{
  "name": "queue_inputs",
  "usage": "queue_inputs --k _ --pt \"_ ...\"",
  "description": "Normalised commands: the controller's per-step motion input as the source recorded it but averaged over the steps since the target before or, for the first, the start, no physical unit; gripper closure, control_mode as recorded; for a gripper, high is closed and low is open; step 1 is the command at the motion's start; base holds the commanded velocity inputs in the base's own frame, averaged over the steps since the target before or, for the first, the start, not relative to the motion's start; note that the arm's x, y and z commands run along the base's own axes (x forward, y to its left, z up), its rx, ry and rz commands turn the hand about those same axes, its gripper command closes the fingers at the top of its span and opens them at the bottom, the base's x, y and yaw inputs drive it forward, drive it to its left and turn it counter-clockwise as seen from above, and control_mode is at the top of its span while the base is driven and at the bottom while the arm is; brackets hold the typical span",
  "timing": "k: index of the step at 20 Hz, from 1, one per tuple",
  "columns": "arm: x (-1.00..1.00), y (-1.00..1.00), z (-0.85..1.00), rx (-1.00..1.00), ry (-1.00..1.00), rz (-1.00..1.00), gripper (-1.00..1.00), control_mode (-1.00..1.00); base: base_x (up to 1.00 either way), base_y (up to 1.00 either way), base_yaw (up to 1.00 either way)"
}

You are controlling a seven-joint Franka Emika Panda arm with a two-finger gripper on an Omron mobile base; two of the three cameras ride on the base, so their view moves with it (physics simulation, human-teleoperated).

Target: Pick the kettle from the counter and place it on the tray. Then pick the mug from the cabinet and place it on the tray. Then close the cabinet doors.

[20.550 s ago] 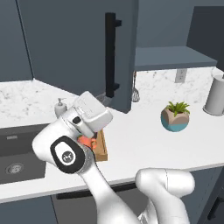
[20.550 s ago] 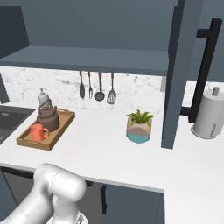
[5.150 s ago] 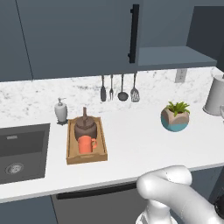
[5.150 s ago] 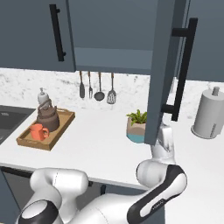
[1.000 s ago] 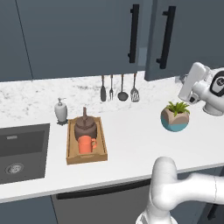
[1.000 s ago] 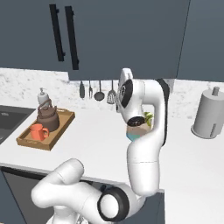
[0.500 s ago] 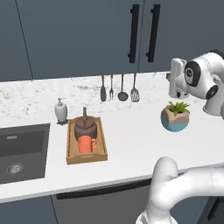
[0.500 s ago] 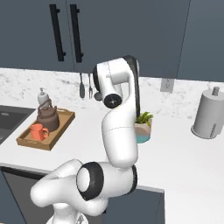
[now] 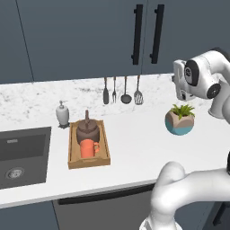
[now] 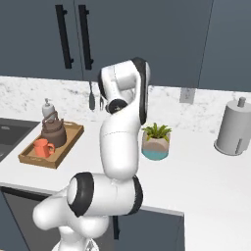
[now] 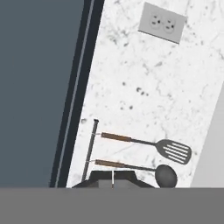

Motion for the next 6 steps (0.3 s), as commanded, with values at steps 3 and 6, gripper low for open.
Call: queue_inputs --k 3,6 --pt "0.0 0.0 0.36 -0.27 0.52 -0.11 1.0 -1.0 0.0 0.0 0.0" --pt "-0.17 -0.01 0.39 -0.27 0.5 -0.1 1.0 -1.0 0.0 0.0 0.0"
